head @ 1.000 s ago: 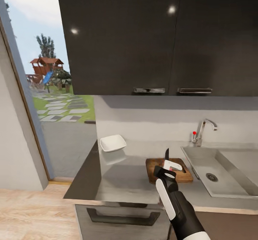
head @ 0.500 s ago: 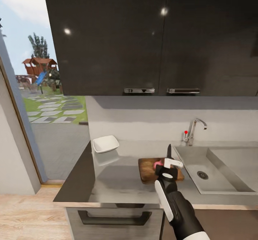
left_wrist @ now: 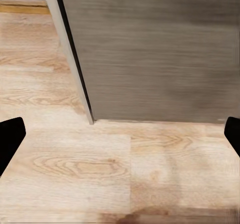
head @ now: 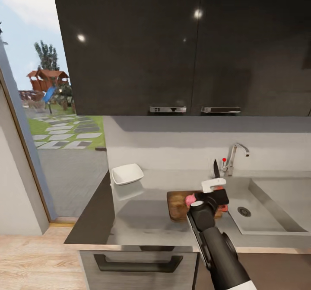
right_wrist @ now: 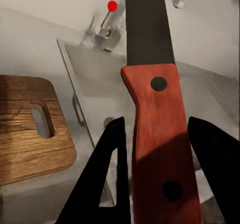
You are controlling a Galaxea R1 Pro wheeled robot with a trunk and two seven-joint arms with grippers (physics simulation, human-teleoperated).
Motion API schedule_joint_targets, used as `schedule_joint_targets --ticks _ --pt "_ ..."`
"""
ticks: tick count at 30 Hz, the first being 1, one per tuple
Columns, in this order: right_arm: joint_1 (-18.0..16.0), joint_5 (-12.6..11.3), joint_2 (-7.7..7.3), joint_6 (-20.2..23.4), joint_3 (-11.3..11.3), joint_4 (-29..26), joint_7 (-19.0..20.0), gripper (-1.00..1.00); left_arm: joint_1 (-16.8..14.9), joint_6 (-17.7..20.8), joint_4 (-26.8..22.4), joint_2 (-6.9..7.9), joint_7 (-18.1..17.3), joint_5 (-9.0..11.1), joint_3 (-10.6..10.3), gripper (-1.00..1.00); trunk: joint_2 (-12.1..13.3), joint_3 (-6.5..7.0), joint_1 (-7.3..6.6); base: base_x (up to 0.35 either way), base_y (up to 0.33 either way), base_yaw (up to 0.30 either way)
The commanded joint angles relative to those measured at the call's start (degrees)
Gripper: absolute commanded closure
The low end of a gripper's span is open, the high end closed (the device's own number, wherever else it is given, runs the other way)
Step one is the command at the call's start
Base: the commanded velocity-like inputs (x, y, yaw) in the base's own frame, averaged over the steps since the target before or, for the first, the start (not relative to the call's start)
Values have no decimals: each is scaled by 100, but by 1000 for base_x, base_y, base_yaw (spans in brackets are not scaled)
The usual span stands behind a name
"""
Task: In the kitchen, take the Vidalia onion out of the sink, dice it on the chopping board with the paring knife, put the diced onion into the bowl on the countertop, then place both the paring knife and the chopping board into the sink.
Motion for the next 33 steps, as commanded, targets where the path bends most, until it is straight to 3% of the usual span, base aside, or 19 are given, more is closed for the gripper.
schedule_joint_targets --ticks 1,6,14,24,27,33 --pt "-2 83 0 131 36 18 -21 100 2 -12 9 5 -12 60 -13 -100 -2 0 2 0 0 0" --pt "-2 219 0 406 336 309 -8 100 2 -15 16 4 -12 60 -13 -100 -2 0 2 0 0 0" --pt "-1 235 0 387 673 1133 105 100 2 -15 -17 10 -12 60 -13 -100 -2 0 2 0 0 0" --pt "-1 237 0 -22 715 1644 200 100 2 -15 -12 8 -12 60 -13 -100 -2 0 2 0 0 0" --pt "-1 239 0 -377 715 1835 198 100 2 -18 -8 8 -12 60 -13 -100 -2 0 2 0 0 0" --pt "-1 240 0 -589 708 1907 196 100 0 -15 13 5 -12 60 -13 -100 -2 0 2 0 0 0"
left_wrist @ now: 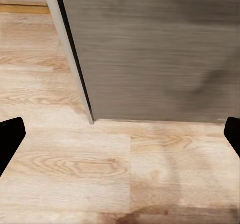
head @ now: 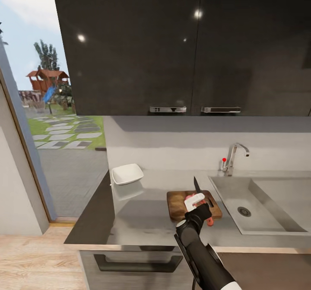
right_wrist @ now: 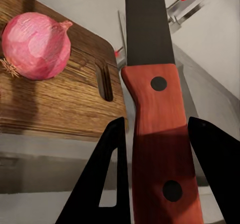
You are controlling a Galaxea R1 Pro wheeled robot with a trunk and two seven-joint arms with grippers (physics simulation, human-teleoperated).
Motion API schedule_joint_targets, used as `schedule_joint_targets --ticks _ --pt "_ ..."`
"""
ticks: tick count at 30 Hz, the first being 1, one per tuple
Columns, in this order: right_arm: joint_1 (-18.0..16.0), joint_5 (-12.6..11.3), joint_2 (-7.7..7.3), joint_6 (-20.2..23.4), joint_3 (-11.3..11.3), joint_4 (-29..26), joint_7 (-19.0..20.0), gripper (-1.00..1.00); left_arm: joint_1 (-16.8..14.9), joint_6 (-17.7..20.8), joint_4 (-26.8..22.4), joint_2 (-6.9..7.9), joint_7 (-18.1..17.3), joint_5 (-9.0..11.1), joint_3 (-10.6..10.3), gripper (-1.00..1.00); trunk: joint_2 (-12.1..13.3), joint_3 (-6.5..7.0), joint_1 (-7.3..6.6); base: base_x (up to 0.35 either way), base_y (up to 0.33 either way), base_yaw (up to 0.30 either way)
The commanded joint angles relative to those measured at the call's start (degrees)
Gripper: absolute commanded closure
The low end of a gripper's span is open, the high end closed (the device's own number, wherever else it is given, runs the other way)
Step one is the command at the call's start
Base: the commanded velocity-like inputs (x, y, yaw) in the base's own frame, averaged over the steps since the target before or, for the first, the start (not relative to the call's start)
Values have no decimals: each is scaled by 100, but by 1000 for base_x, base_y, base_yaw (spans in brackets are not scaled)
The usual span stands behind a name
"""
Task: In the kitchen, take the Vidalia onion out of the sink, dice it on the chopping board with the paring knife, put the diced onion into the bowl on the countertop, then place both the paring knife and the chopping board into the sink.
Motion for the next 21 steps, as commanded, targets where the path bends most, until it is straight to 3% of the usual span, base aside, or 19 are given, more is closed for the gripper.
schedule_joint_targets --ticks 1,21 --pt "-2 4 0 14 7 4 -19 100 3 -14 -5 8 -12 60 -13 -100 -3 0 2 0 0 0" --pt "-2 4 0 -175 18 688 -19 100 4 -16 11 4 -12 60 -13 -100 -3 0 2 25 -8 0"
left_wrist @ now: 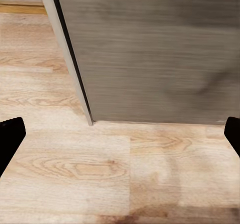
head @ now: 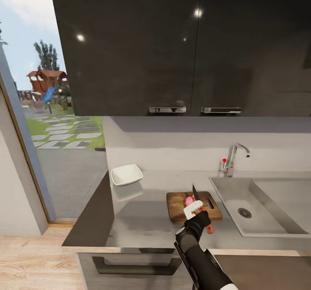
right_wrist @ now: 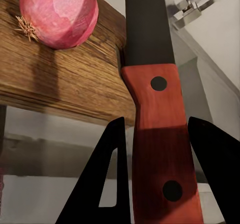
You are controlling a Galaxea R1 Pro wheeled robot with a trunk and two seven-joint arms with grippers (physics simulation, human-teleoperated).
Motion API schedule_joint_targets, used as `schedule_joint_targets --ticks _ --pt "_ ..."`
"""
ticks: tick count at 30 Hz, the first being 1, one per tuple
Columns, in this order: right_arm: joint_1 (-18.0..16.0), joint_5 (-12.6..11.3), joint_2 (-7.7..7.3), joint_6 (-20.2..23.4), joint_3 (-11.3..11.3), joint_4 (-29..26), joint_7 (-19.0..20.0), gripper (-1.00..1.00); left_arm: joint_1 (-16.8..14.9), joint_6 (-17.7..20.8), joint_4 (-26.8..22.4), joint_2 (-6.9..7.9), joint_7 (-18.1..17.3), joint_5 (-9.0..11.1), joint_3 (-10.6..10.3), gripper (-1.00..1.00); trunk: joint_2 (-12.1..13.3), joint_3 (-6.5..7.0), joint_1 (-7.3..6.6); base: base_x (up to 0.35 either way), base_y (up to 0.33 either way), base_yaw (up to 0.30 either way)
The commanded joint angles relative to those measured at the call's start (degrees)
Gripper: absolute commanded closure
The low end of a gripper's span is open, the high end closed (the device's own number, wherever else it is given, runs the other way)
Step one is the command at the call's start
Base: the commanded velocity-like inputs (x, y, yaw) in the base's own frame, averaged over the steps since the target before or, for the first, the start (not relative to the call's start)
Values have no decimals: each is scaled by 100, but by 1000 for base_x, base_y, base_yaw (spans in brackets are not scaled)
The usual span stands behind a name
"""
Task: In the kitchen, take the Vidalia onion out of the sink, dice it on the chopping board with the paring knife, put the diced onion into the bowl on the countertop, then place both the paring knife and the chopping board into the sink.
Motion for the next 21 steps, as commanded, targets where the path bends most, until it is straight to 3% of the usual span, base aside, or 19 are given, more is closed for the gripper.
schedule_joint_targets --ticks 1,21 --pt "-2 8 0 26 10 10 -16 100 1 -13 -2 5 -12 60 -13 -100 -3 0 2 0 0 0" --pt "-2 12 0 24 15 9 -16 100 0 -12 7 5 -12 60 -13 -100 -3 0 2 48 0 0"
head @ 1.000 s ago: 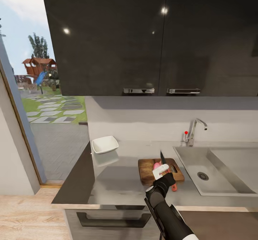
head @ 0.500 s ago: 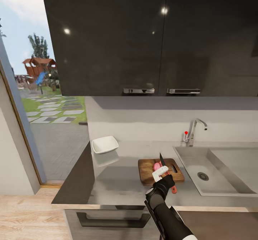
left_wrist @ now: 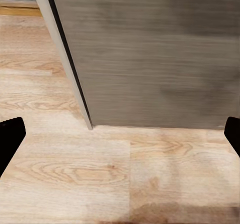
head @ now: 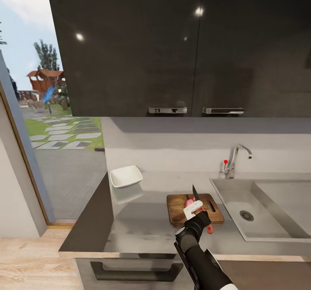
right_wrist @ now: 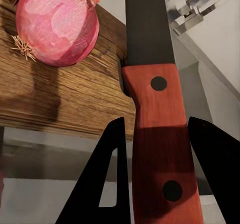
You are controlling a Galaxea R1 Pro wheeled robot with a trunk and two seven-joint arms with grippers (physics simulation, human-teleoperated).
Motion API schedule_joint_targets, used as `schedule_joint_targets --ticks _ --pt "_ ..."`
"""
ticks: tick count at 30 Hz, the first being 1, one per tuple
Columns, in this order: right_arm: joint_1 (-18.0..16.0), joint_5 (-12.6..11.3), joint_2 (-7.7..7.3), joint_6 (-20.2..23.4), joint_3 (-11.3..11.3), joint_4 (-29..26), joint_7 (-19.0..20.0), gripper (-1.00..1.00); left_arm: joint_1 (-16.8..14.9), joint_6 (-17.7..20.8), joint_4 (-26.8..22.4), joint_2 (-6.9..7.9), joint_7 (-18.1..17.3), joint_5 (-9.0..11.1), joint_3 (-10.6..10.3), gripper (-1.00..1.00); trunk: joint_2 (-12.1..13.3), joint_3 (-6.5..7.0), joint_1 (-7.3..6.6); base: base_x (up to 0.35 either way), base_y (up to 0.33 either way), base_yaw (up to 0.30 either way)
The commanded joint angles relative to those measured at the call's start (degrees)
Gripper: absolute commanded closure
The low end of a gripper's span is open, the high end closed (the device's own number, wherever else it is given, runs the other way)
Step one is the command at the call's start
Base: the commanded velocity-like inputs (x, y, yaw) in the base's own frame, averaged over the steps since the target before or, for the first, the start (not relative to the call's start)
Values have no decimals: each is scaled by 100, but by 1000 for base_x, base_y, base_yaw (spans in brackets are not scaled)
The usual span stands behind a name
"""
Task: In the kitchen, take the Vidalia onion out of the sink, dice it on the chopping board with the paring knife, put the diced onion into the bowl on the countertop, then place both the paring knife and the chopping board into the sink.
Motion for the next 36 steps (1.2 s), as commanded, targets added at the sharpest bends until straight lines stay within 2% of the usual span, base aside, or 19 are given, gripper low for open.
schedule_joint_targets --ticks 1,9,36 --pt "-2 6 0 27 8 2 -16 100 3 -13 -1 5 -12 60 -13 -100 -3 0 2 2 0 0" --pt "-2 3 0 42 9 2 -16 100 4 -11 -1 5 -12 60 -13 -100 -3 -23 2 0 0 0" --pt "-2 -6 0 58 9 11 -16 100 4 -13 17 5 -12 60 -13 -100 -3 -272 2 32 0 0"
